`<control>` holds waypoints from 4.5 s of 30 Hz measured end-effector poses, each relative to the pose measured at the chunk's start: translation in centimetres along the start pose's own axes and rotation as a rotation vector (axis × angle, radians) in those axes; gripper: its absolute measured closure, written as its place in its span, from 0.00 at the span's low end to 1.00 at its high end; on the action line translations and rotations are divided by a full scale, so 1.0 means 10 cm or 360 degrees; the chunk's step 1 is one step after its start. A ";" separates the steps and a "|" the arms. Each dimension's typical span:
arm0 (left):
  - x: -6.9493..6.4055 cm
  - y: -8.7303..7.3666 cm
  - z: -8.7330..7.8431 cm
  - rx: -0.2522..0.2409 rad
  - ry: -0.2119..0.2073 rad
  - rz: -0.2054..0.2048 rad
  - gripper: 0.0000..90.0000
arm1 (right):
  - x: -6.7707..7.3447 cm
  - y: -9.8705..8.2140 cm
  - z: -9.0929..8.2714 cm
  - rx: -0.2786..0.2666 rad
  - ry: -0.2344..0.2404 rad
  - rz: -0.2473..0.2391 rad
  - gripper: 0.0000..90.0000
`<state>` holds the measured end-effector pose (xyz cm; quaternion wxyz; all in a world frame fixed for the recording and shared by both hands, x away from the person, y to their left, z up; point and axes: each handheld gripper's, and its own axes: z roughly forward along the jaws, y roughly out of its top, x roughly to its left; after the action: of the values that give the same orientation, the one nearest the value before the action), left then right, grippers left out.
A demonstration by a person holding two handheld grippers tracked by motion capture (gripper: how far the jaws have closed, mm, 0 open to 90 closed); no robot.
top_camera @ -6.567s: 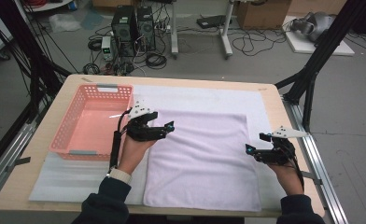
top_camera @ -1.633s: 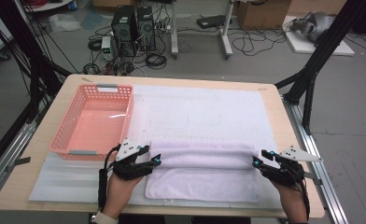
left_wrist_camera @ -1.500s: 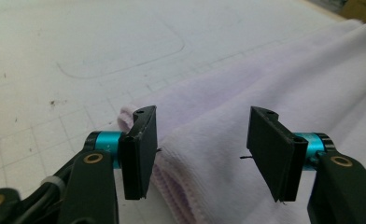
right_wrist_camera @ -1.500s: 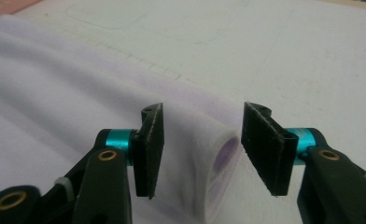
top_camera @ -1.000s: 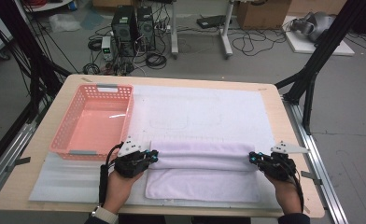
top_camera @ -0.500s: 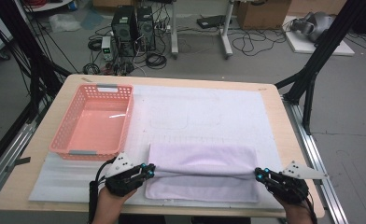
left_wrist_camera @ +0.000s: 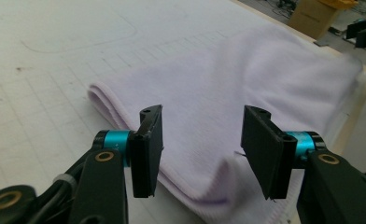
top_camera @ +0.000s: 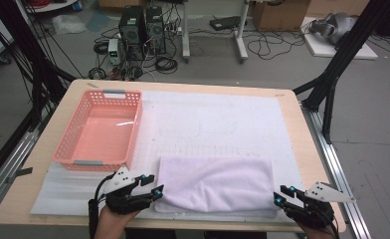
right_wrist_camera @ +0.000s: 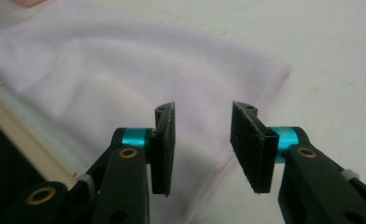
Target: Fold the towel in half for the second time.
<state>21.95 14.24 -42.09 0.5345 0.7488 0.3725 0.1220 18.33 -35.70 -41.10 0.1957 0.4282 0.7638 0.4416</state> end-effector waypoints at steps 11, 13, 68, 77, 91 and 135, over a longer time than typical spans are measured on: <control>0.11 -0.01 0.34 0.0185 0.0084 -0.0066 0.52 | -0.06 0.03 0.41 0.0247 -0.0090 -0.0013 0.55; 0.11 -0.05 0.38 0.0250 0.0097 -0.0046 0.54 | -0.04 -0.01 0.45 0.0332 -0.0090 -0.0077 0.53; 0.47 0.44 0.90 -0.0017 0.0454 -0.0112 0.91 | -0.79 0.46 1.01 0.0194 0.0128 0.0033 0.90; 0.57 0.60 1.10 -0.0105 0.0613 -0.0112 0.91 | -0.91 0.71 1.18 0.0081 -0.0083 -0.0027 0.90; 0.69 0.62 1.18 -0.0120 0.0526 -0.0189 0.65 | -0.93 0.85 1.48 0.0097 -0.0239 0.0113 0.66; 0.29 0.07 0.72 0.0246 0.0269 -0.0025 0.69 | -0.38 0.26 0.77 0.0254 -0.0057 0.0011 0.70</control>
<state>28.40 11.05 -44.97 0.4429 0.7718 0.4304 0.1516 26.89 -34.30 -43.37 0.1730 0.4529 0.7914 0.3724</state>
